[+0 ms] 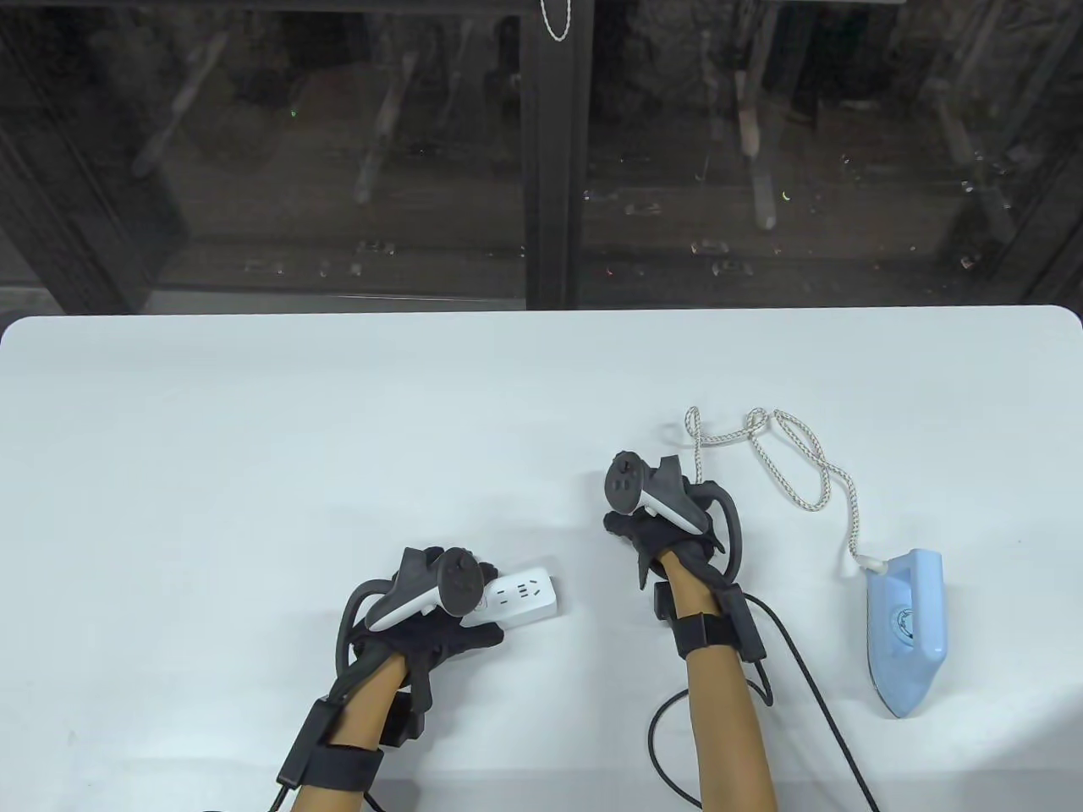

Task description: Plug the electric iron into the power strip

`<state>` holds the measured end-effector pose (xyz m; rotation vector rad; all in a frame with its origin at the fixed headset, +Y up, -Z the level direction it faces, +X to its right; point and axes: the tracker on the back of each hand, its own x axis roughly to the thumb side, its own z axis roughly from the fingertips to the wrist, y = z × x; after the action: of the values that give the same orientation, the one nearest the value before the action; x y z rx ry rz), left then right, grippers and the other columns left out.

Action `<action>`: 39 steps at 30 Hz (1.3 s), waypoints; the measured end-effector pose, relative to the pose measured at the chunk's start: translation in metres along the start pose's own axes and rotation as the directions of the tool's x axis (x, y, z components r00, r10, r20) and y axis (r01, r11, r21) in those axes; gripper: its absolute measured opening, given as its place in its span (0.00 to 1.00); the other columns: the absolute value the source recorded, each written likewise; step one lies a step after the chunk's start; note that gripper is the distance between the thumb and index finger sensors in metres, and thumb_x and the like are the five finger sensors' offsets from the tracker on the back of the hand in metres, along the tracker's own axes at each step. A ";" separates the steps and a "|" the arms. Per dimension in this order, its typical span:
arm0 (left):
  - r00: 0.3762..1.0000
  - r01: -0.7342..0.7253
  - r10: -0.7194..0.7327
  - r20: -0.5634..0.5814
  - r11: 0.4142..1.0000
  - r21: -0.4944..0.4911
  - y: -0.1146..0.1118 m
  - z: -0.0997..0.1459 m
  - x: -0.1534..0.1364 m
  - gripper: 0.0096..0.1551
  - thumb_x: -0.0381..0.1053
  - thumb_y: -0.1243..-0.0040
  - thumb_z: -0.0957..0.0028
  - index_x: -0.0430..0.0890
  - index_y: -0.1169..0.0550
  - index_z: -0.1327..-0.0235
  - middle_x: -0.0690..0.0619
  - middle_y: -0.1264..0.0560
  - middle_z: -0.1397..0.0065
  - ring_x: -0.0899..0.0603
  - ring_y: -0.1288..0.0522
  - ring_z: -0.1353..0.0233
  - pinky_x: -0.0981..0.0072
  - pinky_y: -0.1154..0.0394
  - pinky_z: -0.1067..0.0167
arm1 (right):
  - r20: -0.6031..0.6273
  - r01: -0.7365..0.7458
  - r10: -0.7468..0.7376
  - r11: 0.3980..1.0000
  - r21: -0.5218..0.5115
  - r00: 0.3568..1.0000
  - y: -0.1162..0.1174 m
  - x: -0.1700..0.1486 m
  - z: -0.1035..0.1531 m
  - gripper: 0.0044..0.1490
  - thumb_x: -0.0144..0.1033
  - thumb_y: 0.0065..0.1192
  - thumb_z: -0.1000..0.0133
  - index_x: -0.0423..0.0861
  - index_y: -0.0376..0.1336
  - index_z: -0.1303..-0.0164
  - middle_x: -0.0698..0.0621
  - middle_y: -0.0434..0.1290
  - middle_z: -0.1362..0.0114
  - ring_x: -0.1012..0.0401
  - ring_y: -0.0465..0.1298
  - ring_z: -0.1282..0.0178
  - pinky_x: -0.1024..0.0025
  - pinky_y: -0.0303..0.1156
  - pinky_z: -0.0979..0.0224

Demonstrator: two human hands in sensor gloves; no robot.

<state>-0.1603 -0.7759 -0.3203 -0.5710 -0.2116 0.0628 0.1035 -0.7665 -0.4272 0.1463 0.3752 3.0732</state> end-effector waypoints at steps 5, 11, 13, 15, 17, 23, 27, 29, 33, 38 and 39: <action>1.000 0.003 -0.003 -0.004 1.000 0.002 0.000 0.000 0.000 0.49 0.73 0.58 0.56 0.66 0.57 0.22 0.56 0.61 0.12 0.39 0.67 0.15 0.38 0.58 0.18 | 0.270 0.262 -0.238 0.964 -0.055 0.933 -0.014 0.015 0.025 0.40 0.50 0.59 0.47 0.62 0.47 0.26 0.60 0.73 0.37 0.54 0.70 0.27 0.27 0.51 0.24; 1.000 0.007 -0.007 -0.008 1.000 0.006 0.000 0.000 0.000 0.49 0.73 0.57 0.56 0.66 0.58 0.22 0.56 0.61 0.12 0.39 0.67 0.15 0.38 0.58 0.18 | 0.486 0.349 -0.364 0.929 0.125 0.794 -0.024 0.035 0.056 0.37 0.50 0.59 0.47 0.60 0.55 0.25 0.56 0.75 0.36 0.52 0.70 0.26 0.24 0.52 0.26; 1.000 0.011 -0.011 -0.009 1.000 0.007 0.000 0.000 0.001 0.49 0.73 0.57 0.56 0.66 0.58 0.22 0.55 0.62 0.12 0.39 0.67 0.15 0.38 0.58 0.18 | 0.503 0.346 -0.380 0.924 0.163 0.776 -0.024 0.042 0.062 0.37 0.49 0.60 0.46 0.59 0.56 0.25 0.56 0.75 0.36 0.51 0.69 0.26 0.23 0.51 0.26; 1.000 0.014 -0.014 -0.009 1.000 0.008 0.000 0.000 0.001 0.49 0.73 0.57 0.56 0.66 0.58 0.22 0.55 0.62 0.12 0.39 0.67 0.15 0.38 0.58 0.18 | 0.511 0.295 -0.336 0.941 0.163 0.791 -0.022 0.049 0.067 0.36 0.49 0.60 0.46 0.59 0.56 0.25 0.55 0.75 0.36 0.50 0.69 0.26 0.23 0.51 0.26; 1.000 0.012 -0.012 -0.010 1.000 0.008 0.000 0.000 0.001 0.49 0.73 0.57 0.56 0.66 0.58 0.22 0.55 0.62 0.12 0.39 0.67 0.15 0.38 0.58 0.18 | 0.516 0.219 -0.261 0.965 0.141 0.816 -0.019 0.054 0.068 0.36 0.49 0.60 0.46 0.59 0.56 0.25 0.55 0.75 0.36 0.51 0.69 0.26 0.24 0.52 0.26; 1.000 0.014 -0.014 -0.011 1.000 0.008 0.000 0.000 0.001 0.49 0.73 0.57 0.56 0.66 0.58 0.22 0.55 0.62 0.12 0.39 0.67 0.15 0.38 0.58 0.18 | 0.502 0.189 -0.216 0.976 0.105 0.837 -0.011 0.059 0.070 0.36 0.49 0.60 0.46 0.59 0.56 0.25 0.54 0.74 0.36 0.50 0.69 0.27 0.23 0.52 0.26; 1.000 0.019 -0.019 -0.014 1.000 0.009 -0.001 0.000 0.002 0.49 0.73 0.57 0.56 0.66 0.58 0.22 0.55 0.62 0.12 0.39 0.67 0.15 0.38 0.58 0.18 | 0.488 0.135 -0.164 0.986 0.094 0.857 -0.014 0.062 0.071 0.36 0.49 0.61 0.46 0.60 0.55 0.25 0.54 0.74 0.35 0.49 0.69 0.27 0.24 0.52 0.25; 0.999 0.031 -0.030 -0.020 0.999 0.013 -0.001 0.000 0.003 0.49 0.73 0.57 0.56 0.66 0.58 0.22 0.55 0.62 0.12 0.39 0.67 0.15 0.38 0.58 0.18 | 0.469 0.077 -0.124 0.990 0.119 0.875 -0.011 0.064 0.069 0.37 0.50 0.59 0.46 0.60 0.55 0.25 0.54 0.74 0.36 0.50 0.70 0.27 0.25 0.53 0.25; 1.000 0.025 -0.025 -0.014 1.000 0.008 -0.001 0.000 0.004 0.50 0.73 0.57 0.56 0.66 0.58 0.22 0.54 0.62 0.12 0.39 0.67 0.15 0.38 0.58 0.18 | 0.453 0.068 -0.136 0.984 0.162 0.881 -0.008 0.070 0.067 0.36 0.48 0.63 0.45 0.59 0.57 0.25 0.51 0.75 0.35 0.47 0.70 0.28 0.24 0.52 0.25; 0.999 0.041 -0.041 -0.026 0.999 0.009 -0.001 0.000 0.005 0.50 0.73 0.57 0.56 0.66 0.59 0.22 0.54 0.62 0.12 0.39 0.67 0.15 0.38 0.58 0.18 | 0.386 0.040 -0.116 0.979 0.201 0.915 -0.008 0.076 0.065 0.37 0.49 0.62 0.47 0.61 0.56 0.26 0.53 0.75 0.38 0.49 0.70 0.29 0.25 0.54 0.24; 0.999 0.042 -0.042 -0.027 0.999 0.010 -0.001 0.000 0.005 0.50 0.73 0.57 0.56 0.66 0.59 0.22 0.54 0.62 0.12 0.39 0.67 0.15 0.38 0.58 0.18 | 0.375 0.033 -0.112 0.977 0.210 0.920 -0.008 0.077 0.065 0.37 0.49 0.62 0.47 0.61 0.56 0.26 0.53 0.75 0.38 0.49 0.70 0.29 0.25 0.54 0.24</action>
<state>-0.1555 -0.7763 -0.3184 -0.5561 -0.1973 0.0154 0.0341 -0.7391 -0.3593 0.7139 0.6449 2.8300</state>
